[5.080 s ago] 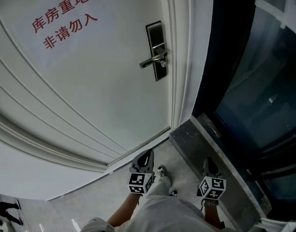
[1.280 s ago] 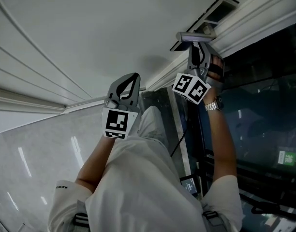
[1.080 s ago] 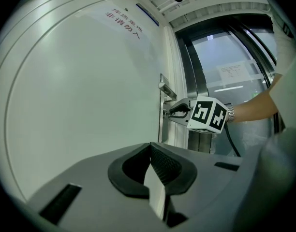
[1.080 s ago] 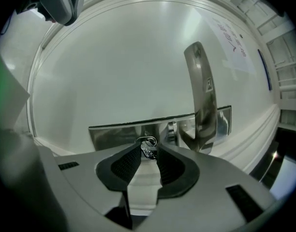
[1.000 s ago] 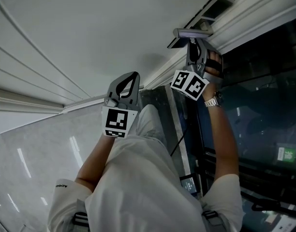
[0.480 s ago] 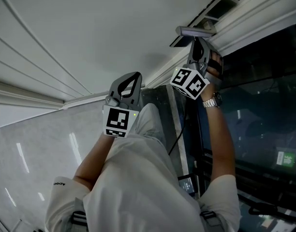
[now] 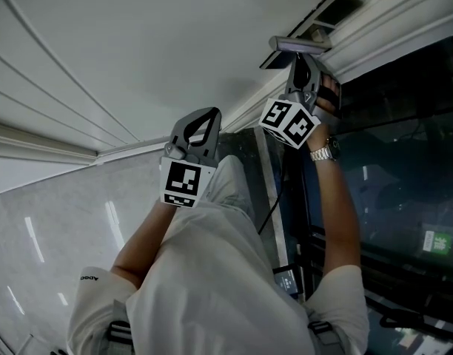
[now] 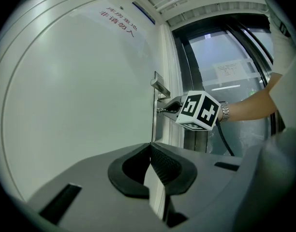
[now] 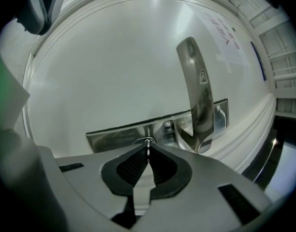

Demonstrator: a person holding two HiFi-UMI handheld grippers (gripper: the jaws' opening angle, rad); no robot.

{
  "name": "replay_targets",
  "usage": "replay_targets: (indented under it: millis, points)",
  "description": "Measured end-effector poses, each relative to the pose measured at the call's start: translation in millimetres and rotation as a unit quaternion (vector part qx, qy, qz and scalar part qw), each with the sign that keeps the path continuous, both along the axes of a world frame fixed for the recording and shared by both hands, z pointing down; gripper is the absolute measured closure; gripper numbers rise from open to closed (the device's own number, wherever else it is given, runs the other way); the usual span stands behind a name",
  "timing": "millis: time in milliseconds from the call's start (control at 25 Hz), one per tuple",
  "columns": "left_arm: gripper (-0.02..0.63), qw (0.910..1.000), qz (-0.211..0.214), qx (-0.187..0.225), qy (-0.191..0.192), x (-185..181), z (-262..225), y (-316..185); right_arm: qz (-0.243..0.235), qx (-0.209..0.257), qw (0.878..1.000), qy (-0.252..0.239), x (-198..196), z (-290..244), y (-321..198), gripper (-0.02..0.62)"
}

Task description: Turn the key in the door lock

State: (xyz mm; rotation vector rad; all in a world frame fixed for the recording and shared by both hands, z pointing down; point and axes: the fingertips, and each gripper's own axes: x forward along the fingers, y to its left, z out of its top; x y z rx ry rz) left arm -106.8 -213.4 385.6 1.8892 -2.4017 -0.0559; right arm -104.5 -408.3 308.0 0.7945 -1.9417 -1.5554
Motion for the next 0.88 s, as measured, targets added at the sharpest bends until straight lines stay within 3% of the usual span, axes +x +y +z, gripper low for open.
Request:
replay_targets:
  millis: [280, 520, 880]
  points:
    - [0.597, 1.0, -0.002, 0.001, -0.002, 0.0, -1.1, 1.3, -0.002, -0.08, 0.996, -0.047, 1.0, -2.1, -0.8, 0.584]
    - [0.597, 1.0, -0.005, 0.0, 0.0, 0.8, -0.3, 3.3, 0.004, -0.154, 0.983, -0.096, 1.6, -4.3, -1.1, 0.584]
    - [0.597, 1.0, 0.001, -0.006, -0.005, 3.9, 2.0, 2.7, 0.008, -0.184, 0.973, -0.137, 1.6, -5.9, -2.2, 0.584]
